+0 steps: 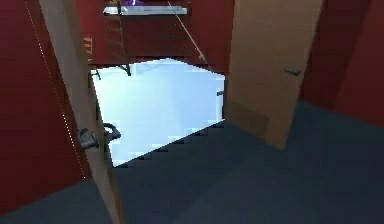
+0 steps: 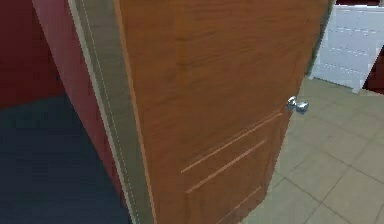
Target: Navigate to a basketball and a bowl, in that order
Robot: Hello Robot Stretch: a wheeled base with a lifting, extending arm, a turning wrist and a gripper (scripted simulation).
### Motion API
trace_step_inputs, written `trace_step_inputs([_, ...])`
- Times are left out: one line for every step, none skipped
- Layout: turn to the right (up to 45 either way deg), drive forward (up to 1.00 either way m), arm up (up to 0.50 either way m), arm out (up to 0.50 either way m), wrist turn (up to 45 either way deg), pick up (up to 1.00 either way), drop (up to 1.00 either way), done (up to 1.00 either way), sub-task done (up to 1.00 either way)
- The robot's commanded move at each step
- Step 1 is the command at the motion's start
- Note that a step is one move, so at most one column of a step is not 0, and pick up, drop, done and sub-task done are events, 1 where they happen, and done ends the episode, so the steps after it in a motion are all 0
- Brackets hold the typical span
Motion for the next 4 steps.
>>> trace_step_inputs([0.0,0.9,0.0,0.0,0.0,0.0,0.0,0.0,0.0])
trace_step_inputs([-36.0,0.0,0.0,0.0,0.0,0.0,0.0,0.0,0.0])
trace_step_inputs([0.0,1.0,0.0,0.0,0.0,0.0,0.0,0.0,0.0])
trace_step_inputs([0.0,0.25,0.0,0.0,0.0,0.0,0.0,0.0,0.0])
